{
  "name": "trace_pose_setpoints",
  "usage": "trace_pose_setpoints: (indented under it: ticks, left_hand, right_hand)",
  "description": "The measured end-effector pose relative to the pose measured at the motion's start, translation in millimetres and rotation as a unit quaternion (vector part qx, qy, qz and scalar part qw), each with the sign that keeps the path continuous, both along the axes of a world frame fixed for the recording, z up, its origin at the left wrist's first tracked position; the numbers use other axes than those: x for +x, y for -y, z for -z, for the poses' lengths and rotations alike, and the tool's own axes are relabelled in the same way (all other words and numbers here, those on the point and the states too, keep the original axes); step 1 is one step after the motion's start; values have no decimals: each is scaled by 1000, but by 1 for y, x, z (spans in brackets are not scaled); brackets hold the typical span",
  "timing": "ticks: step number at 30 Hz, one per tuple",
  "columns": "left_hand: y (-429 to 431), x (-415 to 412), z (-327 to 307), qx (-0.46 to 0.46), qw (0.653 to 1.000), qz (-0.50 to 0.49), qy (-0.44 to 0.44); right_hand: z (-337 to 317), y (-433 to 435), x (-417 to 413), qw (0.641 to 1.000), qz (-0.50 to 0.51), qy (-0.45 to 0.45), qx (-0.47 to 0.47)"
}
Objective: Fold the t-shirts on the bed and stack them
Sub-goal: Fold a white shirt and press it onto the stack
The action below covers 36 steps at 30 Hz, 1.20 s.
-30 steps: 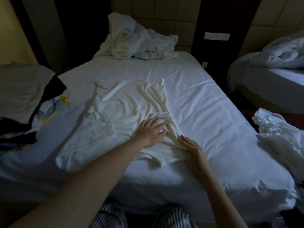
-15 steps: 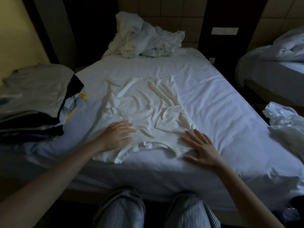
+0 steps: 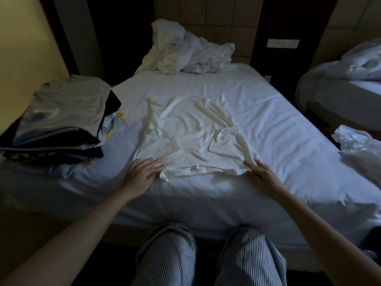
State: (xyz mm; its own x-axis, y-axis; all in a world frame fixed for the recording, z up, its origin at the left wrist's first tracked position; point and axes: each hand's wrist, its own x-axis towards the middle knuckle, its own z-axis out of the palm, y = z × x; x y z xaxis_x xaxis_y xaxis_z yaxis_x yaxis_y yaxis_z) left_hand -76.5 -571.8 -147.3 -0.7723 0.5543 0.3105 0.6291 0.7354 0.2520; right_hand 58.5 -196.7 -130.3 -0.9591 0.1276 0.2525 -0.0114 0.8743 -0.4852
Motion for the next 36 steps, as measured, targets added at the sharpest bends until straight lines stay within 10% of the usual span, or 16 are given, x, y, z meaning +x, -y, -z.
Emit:
trace_pose_setpoints:
  ticks: [6, 19, 24, 28, 32, 36]
  left_hand:
    - [-15, 23, -31, 133, 979, -111, 105]
    - [29, 94, -75, 196, 964, -105, 143]
    - [44, 118, -106, 108, 964, -67, 235]
    - [59, 128, -140, 66, 899, 22, 433]
    - [65, 112, -161, 6, 879, 86, 469]
    - [51, 79, -171, 63, 929, 1, 366]
  right_hand:
    - [-18, 37, 24, 978, 108, -42, -172]
    - [-55, 83, 85, 972, 147, -178, -51]
    - [-97, 94, 106, 962, 78, -112, -236]
    - [-125, 99, 111, 961, 3, 110, -252]
    - [-139, 94, 93, 958, 11, 146, -248]
    - [-147, 82, 57, 964, 50, 72, -252]
